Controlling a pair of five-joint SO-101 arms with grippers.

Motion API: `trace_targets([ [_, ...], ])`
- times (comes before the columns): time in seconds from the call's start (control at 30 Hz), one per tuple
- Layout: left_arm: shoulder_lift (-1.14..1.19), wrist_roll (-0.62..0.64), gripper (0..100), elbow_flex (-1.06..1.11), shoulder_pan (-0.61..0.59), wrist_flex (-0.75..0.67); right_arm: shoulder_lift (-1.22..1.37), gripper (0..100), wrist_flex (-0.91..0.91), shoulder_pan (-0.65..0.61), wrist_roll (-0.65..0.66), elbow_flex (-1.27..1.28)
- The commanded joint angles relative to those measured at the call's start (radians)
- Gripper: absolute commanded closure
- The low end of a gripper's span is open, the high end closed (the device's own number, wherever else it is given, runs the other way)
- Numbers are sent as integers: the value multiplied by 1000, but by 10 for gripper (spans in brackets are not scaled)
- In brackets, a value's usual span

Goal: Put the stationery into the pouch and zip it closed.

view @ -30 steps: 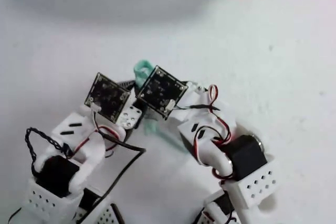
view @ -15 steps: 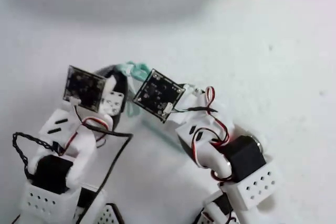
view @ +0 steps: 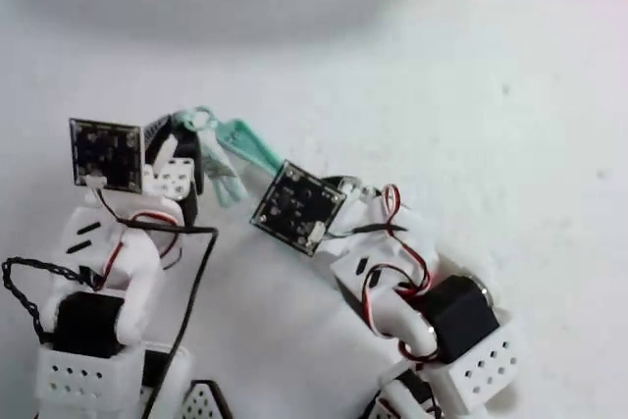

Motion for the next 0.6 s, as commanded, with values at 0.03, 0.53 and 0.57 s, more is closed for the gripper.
trace_targets([
  [0.03, 13, 37, 977, -3, -59, -31, 4, 978, 27, 1, 15, 9],
  [0.53, -217, -29, 741, -190, -22, 358, 15, 978, -242, 140, -368, -51],
  [0.57, -271, -46, 741, -215, -58, 397, 15, 978, -265, 174, -413, -51],
])
